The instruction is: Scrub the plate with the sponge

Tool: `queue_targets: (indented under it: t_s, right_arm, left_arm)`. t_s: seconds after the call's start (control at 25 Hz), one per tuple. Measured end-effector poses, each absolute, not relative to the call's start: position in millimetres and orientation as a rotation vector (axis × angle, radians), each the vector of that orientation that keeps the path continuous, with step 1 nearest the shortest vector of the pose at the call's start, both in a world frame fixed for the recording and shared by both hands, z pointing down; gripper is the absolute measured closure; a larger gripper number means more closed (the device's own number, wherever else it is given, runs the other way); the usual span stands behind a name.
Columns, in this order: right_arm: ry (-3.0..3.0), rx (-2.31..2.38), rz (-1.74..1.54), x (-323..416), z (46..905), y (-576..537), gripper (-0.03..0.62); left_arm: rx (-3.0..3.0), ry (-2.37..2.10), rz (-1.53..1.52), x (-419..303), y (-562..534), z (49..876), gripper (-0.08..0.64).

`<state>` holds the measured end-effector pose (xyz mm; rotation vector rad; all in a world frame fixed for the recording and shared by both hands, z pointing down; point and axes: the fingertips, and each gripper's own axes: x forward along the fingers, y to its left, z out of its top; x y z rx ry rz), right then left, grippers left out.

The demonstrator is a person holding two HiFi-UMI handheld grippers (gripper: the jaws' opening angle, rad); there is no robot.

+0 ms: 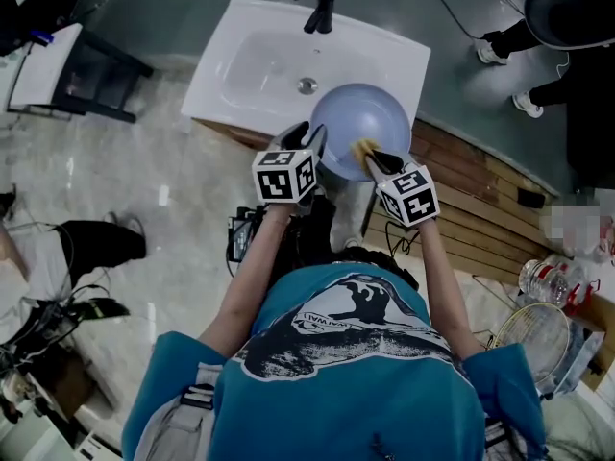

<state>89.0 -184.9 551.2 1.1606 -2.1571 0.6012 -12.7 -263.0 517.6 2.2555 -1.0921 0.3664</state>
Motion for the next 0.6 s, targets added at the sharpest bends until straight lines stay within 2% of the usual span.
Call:
queue_targets:
  t_s: [0.6]
  right_arm:
    - [-2.318,1.391,0.599,125.0,483.5,-79.9,0.56]
  left_arm:
    - [2.474,-0.813,0.399,53.0,-128.7,471.7,0.443]
